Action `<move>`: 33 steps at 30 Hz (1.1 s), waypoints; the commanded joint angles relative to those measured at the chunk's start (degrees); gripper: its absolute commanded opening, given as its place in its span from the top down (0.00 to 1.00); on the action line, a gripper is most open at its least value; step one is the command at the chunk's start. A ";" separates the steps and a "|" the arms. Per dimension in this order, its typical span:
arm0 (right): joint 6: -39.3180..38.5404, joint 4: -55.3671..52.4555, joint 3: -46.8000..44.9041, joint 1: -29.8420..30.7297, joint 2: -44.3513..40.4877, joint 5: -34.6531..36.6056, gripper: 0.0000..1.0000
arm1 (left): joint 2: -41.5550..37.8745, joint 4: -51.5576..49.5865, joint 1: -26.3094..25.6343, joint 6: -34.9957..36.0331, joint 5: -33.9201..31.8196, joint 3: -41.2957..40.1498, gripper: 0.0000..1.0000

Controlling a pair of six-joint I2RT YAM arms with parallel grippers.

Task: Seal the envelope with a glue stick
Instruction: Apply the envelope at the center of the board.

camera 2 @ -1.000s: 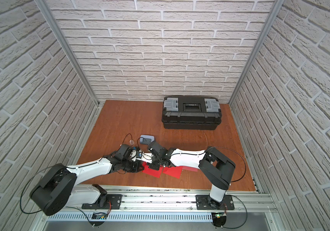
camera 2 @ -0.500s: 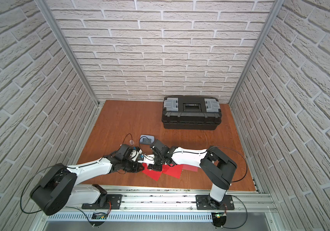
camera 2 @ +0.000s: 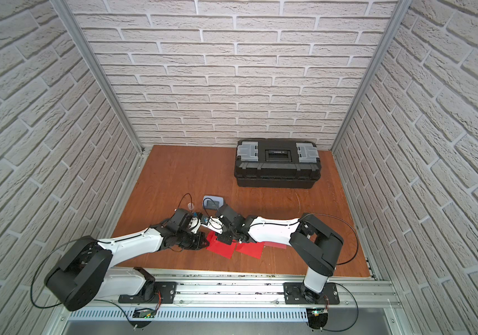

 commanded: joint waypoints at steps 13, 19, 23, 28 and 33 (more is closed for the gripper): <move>-1.11 -5.19 -1.23 0.45 2.72 -9.32 0.97 | 1.96 -3.69 0.52 0.66 -2.50 -1.15 1.00; 3.29 -2.52 -3.57 0.41 0.90 14.52 0.97 | 1.55 -3.90 0.73 0.77 -2.44 -1.24 1.00; 4.23 -4.44 -3.03 0.42 1.04 16.14 0.97 | 1.82 -3.74 0.82 0.76 -2.33 -1.15 1.00; -1.27 -5.32 -3.22 0.44 -0.64 -5.37 0.97 | 1.75 -3.85 0.90 0.68 -2.25 -1.15 1.00; -4.02 -8.17 -1.41 0.45 1.26 -23.90 0.97 | 1.88 -3.73 1.00 0.87 -2.14 -1.07 1.00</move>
